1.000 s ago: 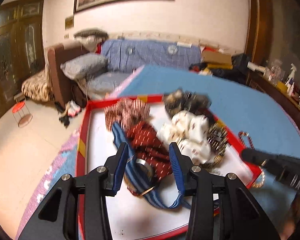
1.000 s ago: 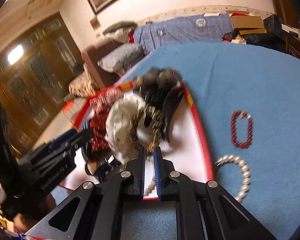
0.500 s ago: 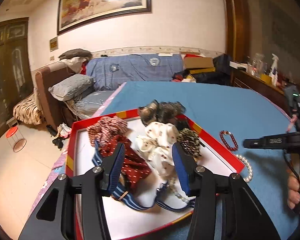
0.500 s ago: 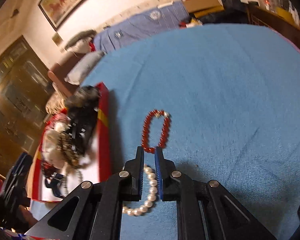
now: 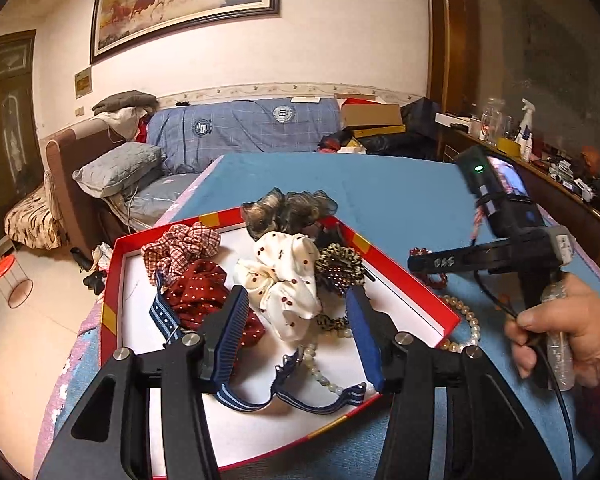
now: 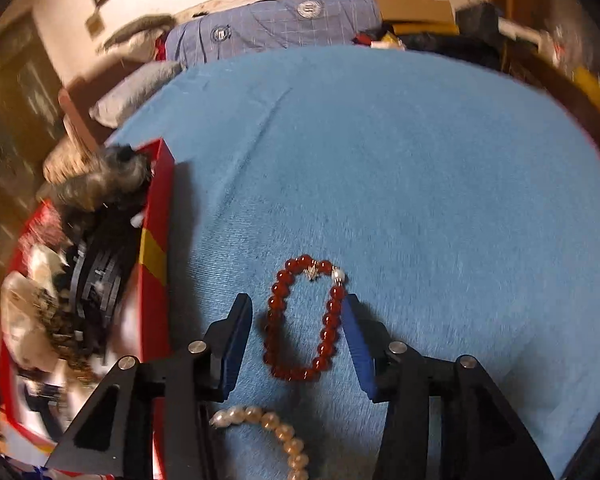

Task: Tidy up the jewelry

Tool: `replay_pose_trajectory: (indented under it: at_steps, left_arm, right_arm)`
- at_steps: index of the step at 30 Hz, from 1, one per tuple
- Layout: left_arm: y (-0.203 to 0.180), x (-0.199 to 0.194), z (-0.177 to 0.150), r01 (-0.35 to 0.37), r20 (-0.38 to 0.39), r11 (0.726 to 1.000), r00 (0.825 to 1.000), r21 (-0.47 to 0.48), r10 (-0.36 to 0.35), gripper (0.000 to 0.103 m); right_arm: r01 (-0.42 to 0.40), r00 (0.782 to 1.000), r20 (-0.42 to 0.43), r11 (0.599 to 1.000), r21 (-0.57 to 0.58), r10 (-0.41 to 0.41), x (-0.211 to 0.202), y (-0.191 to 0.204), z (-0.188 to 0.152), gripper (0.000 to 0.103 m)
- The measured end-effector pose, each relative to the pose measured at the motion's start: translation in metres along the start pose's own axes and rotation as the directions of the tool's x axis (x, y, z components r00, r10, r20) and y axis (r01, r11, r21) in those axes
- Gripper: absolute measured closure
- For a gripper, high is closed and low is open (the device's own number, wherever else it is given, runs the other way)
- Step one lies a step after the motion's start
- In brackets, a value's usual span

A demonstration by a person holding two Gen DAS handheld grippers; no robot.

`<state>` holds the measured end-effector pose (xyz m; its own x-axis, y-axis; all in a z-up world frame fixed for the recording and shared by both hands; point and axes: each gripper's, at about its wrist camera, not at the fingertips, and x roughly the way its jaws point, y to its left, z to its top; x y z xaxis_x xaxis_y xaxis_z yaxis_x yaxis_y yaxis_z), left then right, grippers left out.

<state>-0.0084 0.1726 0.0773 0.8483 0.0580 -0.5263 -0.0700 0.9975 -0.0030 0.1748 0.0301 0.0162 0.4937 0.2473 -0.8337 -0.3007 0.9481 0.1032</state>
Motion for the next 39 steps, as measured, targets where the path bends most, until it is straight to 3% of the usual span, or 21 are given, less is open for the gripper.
replay_pose_trajectory:
  at_steps: [1, 3, 4, 15, 25, 28, 39]
  left_arm:
    - [-0.001, 0.0, 0.0, 0.001, 0.001, 1.0, 1.0, 0.006, -0.001, 0.053]
    - [-0.005, 0.0, -0.001, 0.011, -0.001, 1.0, 1.0, 0.016, -0.011, 0.053]
    - [-0.006, 0.0, -0.001, 0.013, -0.002, 1.0, 1.0, 0.02, -0.013, 0.052]
    - [-0.015, 0.002, -0.003, -0.03, 0.003, 0.998, 1.0, 0.054, 0.03, 0.049]
    - [-0.017, 0.004, -0.004, -0.064, 0.006, 0.995, 0.998, 0.074, 0.063, 0.048]
    - [-0.016, 0.004, -0.004, -0.065, 0.006, 0.996, 0.998, 0.069, 0.065, 0.048]
    - [-0.018, 0.004, -0.006, -0.057, -0.005, 0.997, 0.998, 0.06, 0.058, 0.047]
  right_arm:
    - [0.033, 0.999, 0.005, 0.999, -0.04, -0.033, 0.0, 0.004, -0.001, 0.058]
    - [0.098, 0.995, 0.021, 0.991, -0.086, -0.096, -0.002, 0.004, -0.005, 0.086]
    - [0.088, 0.996, 0.02, 0.993, -0.076, -0.086, -0.005, -0.002, -0.006, 0.087]
    - [0.048, 0.997, 0.053, 0.996, 0.07, -0.052, -0.028, -0.053, -0.028, 0.088]
    - [0.033, 0.997, 0.063, 0.998, 0.054, -0.036, -0.038, -0.049, -0.043, 0.088]
    - [0.063, 0.995, 0.079, 0.997, 0.035, -0.065, -0.042, -0.042, -0.044, 0.093]
    - [0.002, 0.994, 0.108, 0.997, 0.071, -0.009, -0.058, -0.048, -0.05, 0.096]
